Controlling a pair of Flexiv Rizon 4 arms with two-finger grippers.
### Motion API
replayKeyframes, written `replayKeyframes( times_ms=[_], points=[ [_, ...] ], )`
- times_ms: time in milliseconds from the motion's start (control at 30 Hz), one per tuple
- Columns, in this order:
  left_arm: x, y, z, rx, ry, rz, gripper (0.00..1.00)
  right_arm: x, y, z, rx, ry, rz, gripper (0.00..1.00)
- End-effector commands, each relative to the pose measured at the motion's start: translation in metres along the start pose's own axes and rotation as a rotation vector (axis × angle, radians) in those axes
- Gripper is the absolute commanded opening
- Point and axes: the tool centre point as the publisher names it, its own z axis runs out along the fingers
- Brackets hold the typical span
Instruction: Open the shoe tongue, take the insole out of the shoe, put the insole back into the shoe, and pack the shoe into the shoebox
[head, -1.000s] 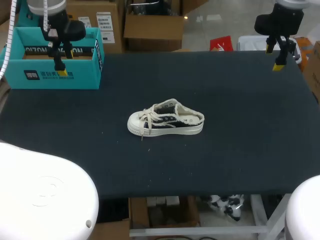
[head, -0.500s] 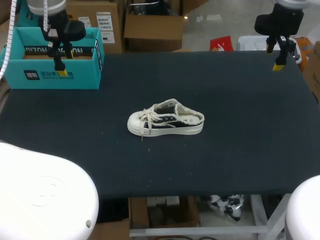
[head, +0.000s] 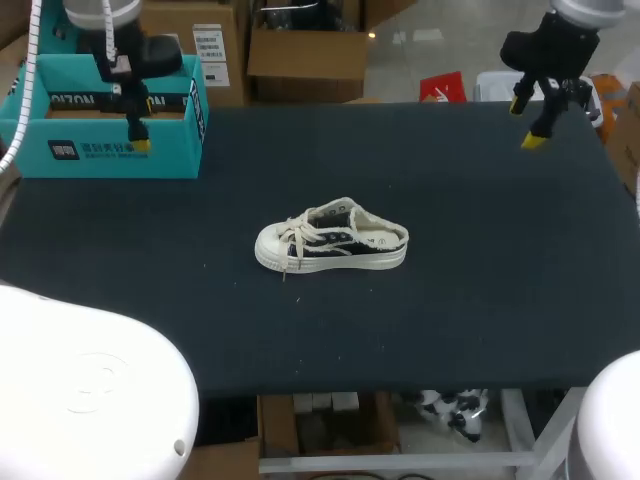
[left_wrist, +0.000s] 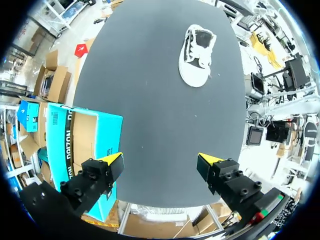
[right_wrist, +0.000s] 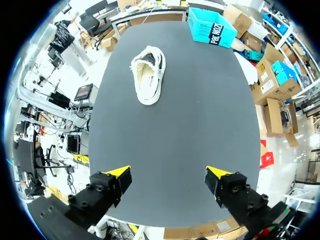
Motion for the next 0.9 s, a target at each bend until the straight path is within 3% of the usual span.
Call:
replayKeyframes(
  times_ms=[33, 300, 367, 900],
  points=[
    [0.012, -0.008, 0.001, -0.016, -0.013, -0.098, 1.00, 0.010, 0.005, 0.024, -0.093, -0.039, 0.023, 1.00],
    [0.038, -0.033, 0.010, -0.056, -0.029, -0.395, 1.00, 0.025, 0.042, 0.062, -0.253, -0.076, 0.100, 1.00],
    [0.043, -0.037, 0.012, -0.054, 0.007, -0.473, 1.00, 0.026, 0.046, 0.066, -0.258, -0.069, 0.107, 1.00],
    [0.043, -0.037, 0.012, -0.054, 0.007, -0.473, 1.00, 0.026, 0.046, 0.066, -0.258, -0.069, 0.107, 1.00]
  ],
)
